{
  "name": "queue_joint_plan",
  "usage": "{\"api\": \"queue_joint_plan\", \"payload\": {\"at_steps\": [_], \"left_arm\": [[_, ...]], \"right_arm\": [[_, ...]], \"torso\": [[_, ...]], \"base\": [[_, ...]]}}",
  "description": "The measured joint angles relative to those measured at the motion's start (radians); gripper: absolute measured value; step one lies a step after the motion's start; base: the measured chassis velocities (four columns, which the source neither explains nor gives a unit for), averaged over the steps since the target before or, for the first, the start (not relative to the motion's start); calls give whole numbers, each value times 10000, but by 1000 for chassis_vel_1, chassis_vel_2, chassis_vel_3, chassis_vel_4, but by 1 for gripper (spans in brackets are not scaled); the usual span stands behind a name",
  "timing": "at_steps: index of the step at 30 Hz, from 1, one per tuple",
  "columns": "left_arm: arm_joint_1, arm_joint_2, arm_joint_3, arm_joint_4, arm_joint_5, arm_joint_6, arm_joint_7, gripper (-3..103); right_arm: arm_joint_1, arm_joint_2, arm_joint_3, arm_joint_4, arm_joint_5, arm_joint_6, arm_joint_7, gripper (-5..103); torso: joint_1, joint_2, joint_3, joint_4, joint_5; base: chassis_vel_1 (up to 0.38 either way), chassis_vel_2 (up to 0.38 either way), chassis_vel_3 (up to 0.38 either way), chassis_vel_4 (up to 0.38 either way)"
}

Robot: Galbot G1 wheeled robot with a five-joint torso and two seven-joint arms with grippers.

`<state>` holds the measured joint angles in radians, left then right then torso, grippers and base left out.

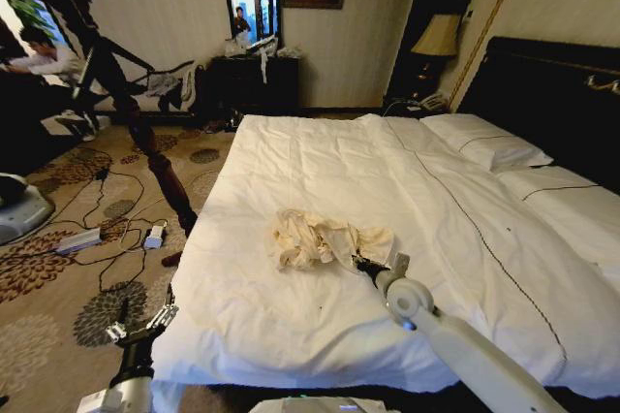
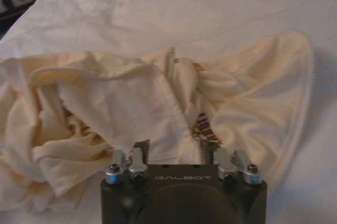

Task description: Pick up the clothes from the bed and hang them on the clothes hanger.

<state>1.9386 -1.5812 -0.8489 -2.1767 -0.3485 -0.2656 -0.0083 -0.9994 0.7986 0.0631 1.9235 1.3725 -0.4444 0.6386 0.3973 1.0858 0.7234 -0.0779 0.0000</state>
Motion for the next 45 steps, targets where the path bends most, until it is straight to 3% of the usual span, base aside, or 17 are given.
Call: {"api": "queue_joint_plan", "payload": {"at_steps": [1,2,5,8,11,19,22,24,26,29,32,35,38,39,41,44,45], "left_arm": [[-19,-1,-5,34,-6,-3,0,100],[-19,-1,-5,34,-6,-3,0,100],[-40,-2,-32,98,-26,-24,0,100],[-40,-5,-43,128,-39,-35,1,100],[-41,-4,-58,174,-47,-51,2,100],[-90,-1,-40,220,-41,-52,3,100],[-91,-1,-38,220,-41,-51,4,100],[-79,3,-42,209,-41,-52,4,100],[-68,7,-45,202,-41,-52,4,100],[-44,20,-57,188,-44,-70,4,100],[-32,23,-59,184,-51,-87,4,100],[-22,27,-63,168,-68,-105,3,100],[-22,31,-64,155,-73,-108,4,100],[-30,32,-64,148,-79,-109,4,100],[-34,32,-63,148,-81,-110,4,100],[-50,30,-52,147,-82,-111,4,100],[-54,31,-51,148,-82,-111,4,100]], "right_arm": [[234,-46,-3,-24,394,-462,21,60],[234,-46,-3,-24,394,-462,21,60],[708,61,-128,-210,1135,-1191,471,76],[898,154,-210,-425,1157,-1285,545,82],[1028,222,-274,-708,870,-1255,533,96],[895,205,-196,-726,1015,-1463,449,103],[832,184,-184,-699,1014,-1492,419,100],[790,172,-184,-718,899,-1497,339,85],[787,172,-184,-744,850,-1494,301,85],[791,184,-185,-817,732,-1422,201,68],[791,184,-188,-845,580,-1285,100,63],[724,143,-189,-845,401,-1154,31,47],[683,113,-189,-836,289,-1065,-8,41],[638,80,-189,-833,163,-949,-70,30],[625,71,-186,-833,129,-914,-95,30],[568,43,-152,-796,49,-808,-212,14],[552,36,-144,-776,25,-773,-261,14]], "torso": [[0,0,0,0,0],[0,0,0,0,0],[0,-1,0,0,1],[0,-1,0,2,0],[0,0,0,1,0],[0,0,0,0,0],[0,0,0,-1,1],[0,0,0,-1,0],[0,0,0,0,0],[0,-1,0,0,1],[0,0,0,0,0],[0,0,0,0,0],[0,0,0,0,0],[0,0,0,0,0],[0,0,0,0,0],[0,0,0,0,0],[0,0,0,0,1]], "base": [[0,0,0,0],[0,0,0,0],[0,0,0,0],[0,0,0,0],[0,0,0,0],[0,0,0,0],[0,0,0,0],[0,0,0,0],[0,0,0,0],[0,0,0,0],[0,0,0,0],[0,0,0,0],[0,0,0,0],[0,0,0,0],[0,0,0,0],[0,0,0,0],[0,0,0,0]]}}
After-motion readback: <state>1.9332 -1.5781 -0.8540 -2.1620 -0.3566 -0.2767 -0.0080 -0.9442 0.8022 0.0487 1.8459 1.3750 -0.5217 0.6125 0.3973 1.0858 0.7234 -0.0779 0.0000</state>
